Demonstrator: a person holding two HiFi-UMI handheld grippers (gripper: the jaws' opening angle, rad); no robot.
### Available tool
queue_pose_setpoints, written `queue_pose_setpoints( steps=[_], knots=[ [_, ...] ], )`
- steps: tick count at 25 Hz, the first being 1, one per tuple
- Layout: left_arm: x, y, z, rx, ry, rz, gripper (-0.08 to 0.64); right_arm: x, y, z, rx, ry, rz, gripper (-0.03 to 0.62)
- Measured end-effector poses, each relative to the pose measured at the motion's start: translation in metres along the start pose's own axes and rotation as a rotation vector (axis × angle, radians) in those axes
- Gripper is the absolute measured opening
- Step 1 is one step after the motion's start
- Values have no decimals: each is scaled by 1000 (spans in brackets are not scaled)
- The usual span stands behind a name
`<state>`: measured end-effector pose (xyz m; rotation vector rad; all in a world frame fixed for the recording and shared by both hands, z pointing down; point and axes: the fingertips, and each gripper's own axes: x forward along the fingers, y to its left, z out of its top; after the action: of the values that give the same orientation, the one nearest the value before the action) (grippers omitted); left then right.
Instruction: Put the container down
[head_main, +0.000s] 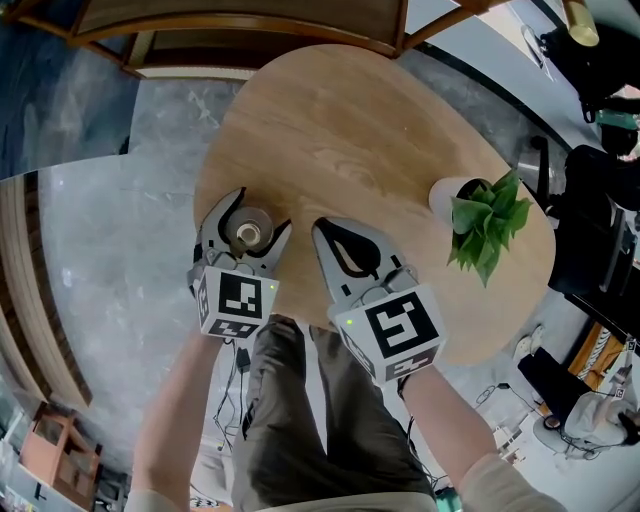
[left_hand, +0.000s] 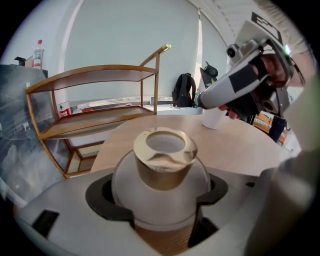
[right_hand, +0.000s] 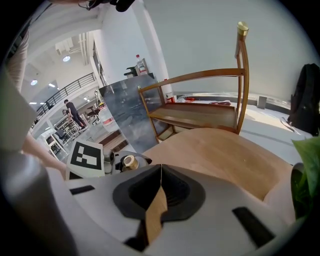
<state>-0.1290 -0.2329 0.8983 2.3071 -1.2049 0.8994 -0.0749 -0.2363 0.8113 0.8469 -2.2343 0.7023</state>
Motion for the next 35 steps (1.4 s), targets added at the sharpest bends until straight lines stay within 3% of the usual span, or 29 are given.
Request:
queue_pose_setpoints(
  steps=[5,17,26,35],
  knots=[
    [1,-3,-2,10,-1,23,339,1,-1,-4,-8,10,1,-3],
    [-40,-3,23,-111,-51,25,351,-25,8,20,-41,-6,1,-3],
    [-121,-3,98,-159,-122,39,346,-82,28,77,-80,-69,-3,-3],
    [-214,5,196,-115,-213,94,187,-166,49,164,-101,-176,-29,-3]
  ],
)
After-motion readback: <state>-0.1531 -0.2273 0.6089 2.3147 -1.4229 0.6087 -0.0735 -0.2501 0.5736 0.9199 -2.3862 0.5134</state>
